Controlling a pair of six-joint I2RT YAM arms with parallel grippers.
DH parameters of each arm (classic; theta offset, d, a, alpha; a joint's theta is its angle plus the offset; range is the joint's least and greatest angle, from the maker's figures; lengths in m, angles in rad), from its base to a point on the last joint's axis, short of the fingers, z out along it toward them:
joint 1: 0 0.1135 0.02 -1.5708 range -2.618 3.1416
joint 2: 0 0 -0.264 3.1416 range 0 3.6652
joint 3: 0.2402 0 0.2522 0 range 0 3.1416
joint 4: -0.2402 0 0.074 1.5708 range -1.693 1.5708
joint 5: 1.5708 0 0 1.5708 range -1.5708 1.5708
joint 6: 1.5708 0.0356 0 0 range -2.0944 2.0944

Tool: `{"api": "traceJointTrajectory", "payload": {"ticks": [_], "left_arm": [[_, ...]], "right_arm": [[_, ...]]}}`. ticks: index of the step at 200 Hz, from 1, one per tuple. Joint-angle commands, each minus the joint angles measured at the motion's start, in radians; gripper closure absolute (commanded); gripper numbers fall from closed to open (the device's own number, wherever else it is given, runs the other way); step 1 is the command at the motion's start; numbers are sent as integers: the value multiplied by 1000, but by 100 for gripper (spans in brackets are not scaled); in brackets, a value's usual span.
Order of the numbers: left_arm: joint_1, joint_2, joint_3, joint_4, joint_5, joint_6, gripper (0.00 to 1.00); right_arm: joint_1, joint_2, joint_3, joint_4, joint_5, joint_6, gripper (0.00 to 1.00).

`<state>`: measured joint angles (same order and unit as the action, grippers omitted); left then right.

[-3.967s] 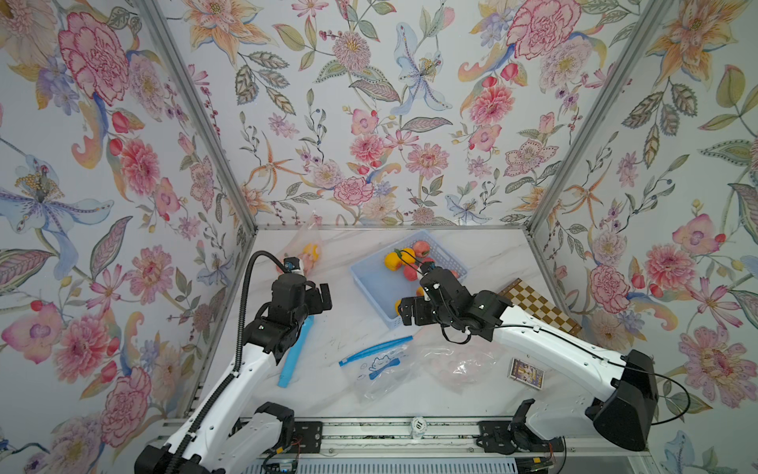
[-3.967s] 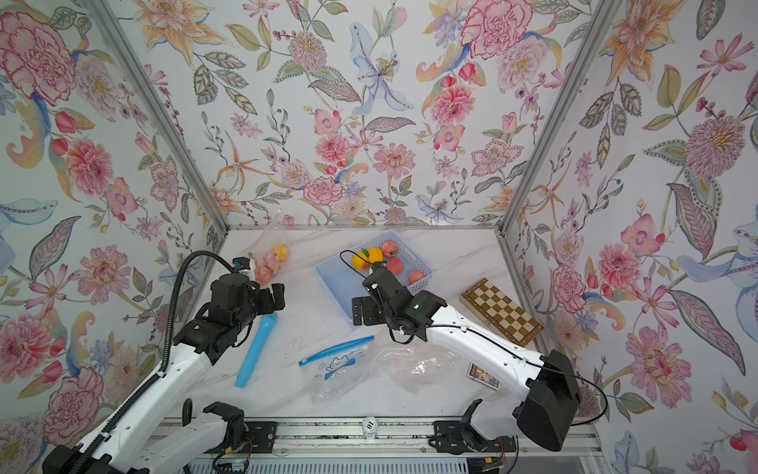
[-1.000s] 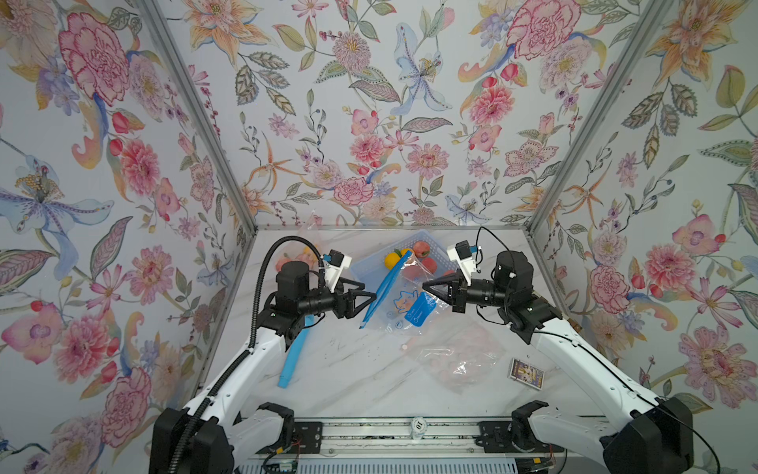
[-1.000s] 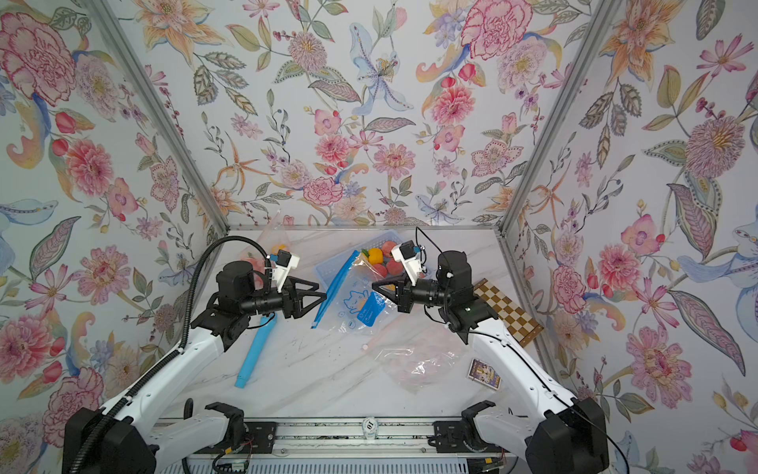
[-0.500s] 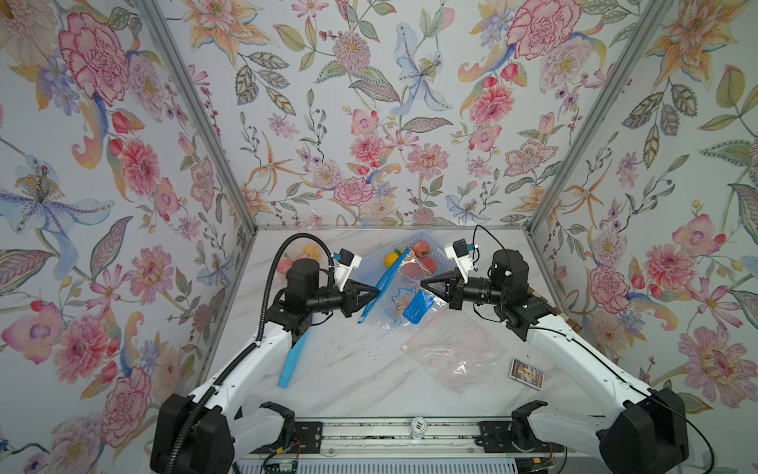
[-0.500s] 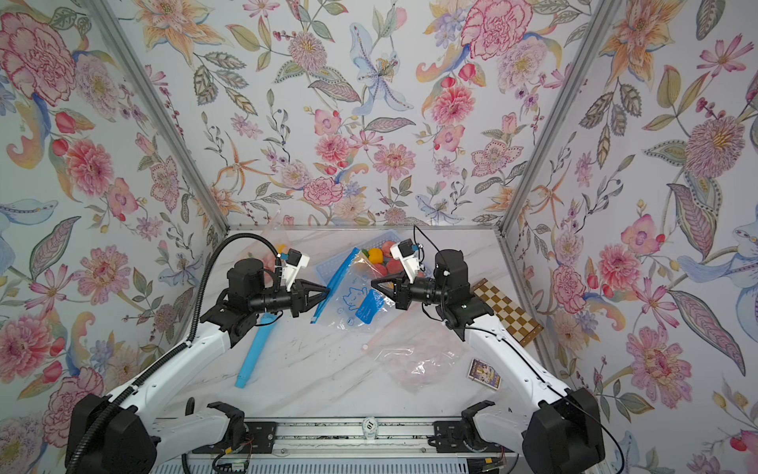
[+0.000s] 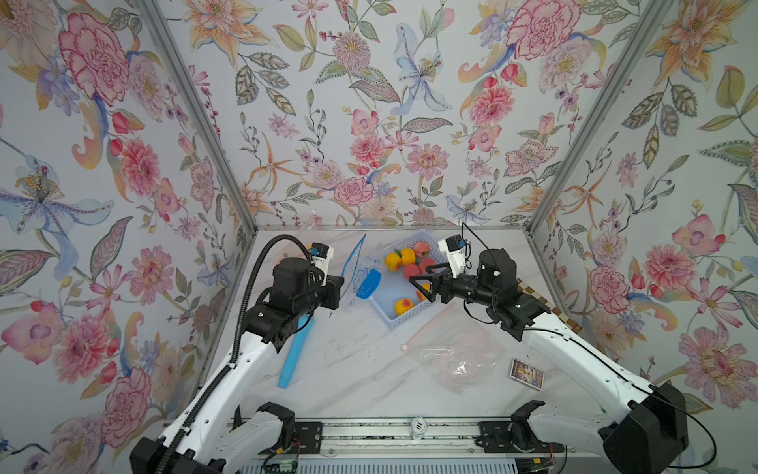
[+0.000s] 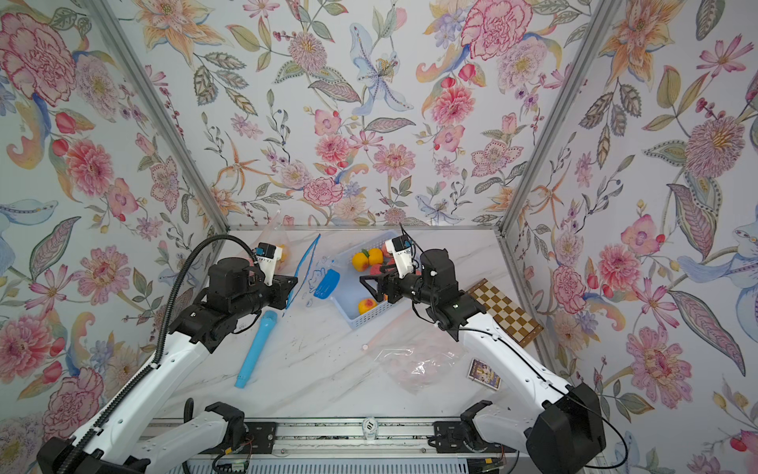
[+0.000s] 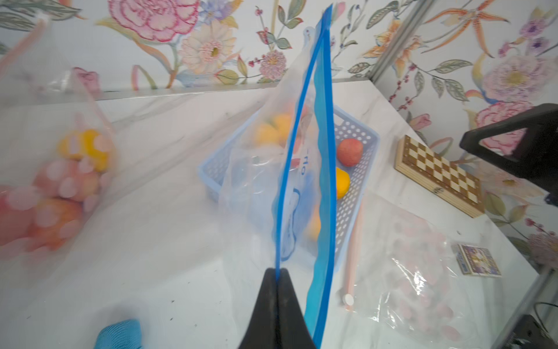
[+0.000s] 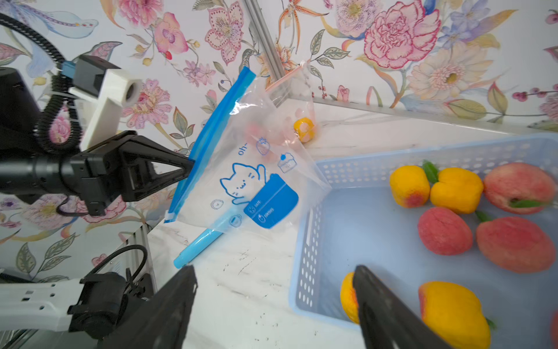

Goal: Place the peach in a zip-top bag and seal the zipper
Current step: Pick up the zipper food storage bag at the center of the board, then open the zipper of the food storage bag at the center of the board.

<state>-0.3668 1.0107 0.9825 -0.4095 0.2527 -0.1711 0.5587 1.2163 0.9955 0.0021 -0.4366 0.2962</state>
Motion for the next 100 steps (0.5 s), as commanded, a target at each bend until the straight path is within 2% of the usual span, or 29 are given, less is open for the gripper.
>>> {"api": "traceJointTrajectory", "payload": {"ticks": [1,48,71,100], "left_arm": [[-4,-67,43,-128,-249,22,100],[-4,-82,59,-247,-562,8,100],[-4,-85,43,-235,-603,-13,100],[-4,-75,5,-173,-578,-43,100]], "right_arm": [[52,37,58,-37,189,62,12],[148,140,174,-137,383,166,8],[178,215,237,-146,385,237,8],[217,336,331,-110,324,313,10]]}}
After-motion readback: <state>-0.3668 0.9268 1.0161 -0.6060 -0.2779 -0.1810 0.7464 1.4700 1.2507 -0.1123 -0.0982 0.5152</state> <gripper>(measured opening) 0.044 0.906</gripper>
